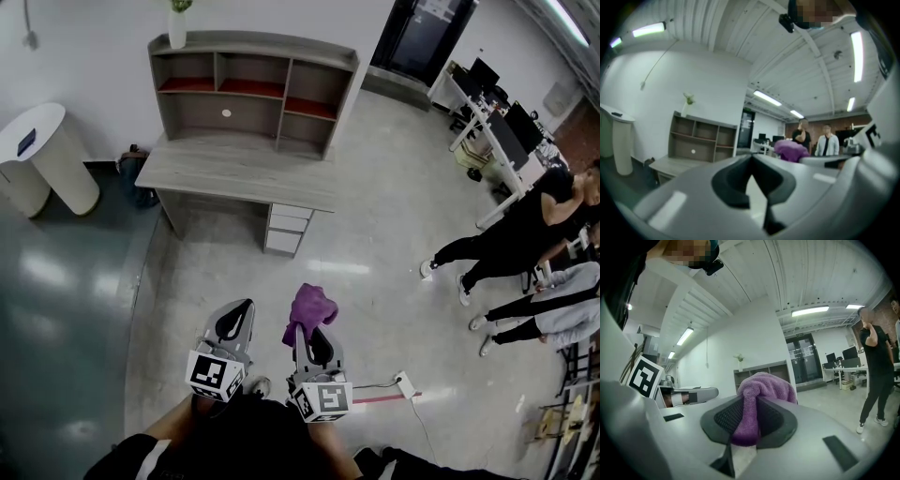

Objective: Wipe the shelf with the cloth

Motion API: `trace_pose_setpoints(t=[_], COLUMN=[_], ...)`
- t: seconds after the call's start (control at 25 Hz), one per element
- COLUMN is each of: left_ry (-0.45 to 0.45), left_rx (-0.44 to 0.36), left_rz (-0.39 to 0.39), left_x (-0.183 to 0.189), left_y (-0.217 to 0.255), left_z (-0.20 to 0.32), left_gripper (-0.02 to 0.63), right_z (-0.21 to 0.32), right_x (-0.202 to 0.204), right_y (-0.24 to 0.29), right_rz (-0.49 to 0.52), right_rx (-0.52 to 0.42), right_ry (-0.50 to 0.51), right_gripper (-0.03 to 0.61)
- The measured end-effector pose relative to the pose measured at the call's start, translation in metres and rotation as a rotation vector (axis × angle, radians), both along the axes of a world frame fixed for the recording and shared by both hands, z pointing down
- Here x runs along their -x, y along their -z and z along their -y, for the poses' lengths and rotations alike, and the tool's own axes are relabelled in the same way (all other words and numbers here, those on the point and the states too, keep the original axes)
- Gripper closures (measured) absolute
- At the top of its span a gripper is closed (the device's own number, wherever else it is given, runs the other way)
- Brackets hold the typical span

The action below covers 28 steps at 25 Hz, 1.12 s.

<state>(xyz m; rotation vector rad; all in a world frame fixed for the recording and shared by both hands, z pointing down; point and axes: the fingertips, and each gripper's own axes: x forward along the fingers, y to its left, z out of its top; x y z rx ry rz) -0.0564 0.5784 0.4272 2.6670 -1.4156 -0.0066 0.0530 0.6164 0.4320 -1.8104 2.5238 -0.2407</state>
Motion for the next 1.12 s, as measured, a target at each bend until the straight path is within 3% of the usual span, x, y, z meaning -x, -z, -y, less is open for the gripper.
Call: trace_pose_setpoints(t=[0.16,0.4,0.8,1.12], left_ry=[0.016,0.007,-0.021,-0.069], left_rx=[0.034,0.025,-0.016,0.015], left_rz=[0.004,-0.005,-0.036,-0.033], left_x=[0.001,-0.002,0.011,0.032], left_y=[-0.012,-0.02,0.003,-0.002], left_z=[0.015,0.077,0.239,0.356], left_gripper=[0.611,0.611,0.611,0.611], right_z=[0.015,0.075,0.226,0.345], right_x=[0.0,-0.006,0.005,0.03], right_y=[-0.005,-0.011,0.004,0.005], right_rz=[0.01,0.005,-0.014,-0.023], right_rx=[0.021,0.009,-0.024,-0.006], right_ry=[0.013,-0.002,-0.04,-0.08], right_gripper=[0.509,0.509,0.509,0.509])
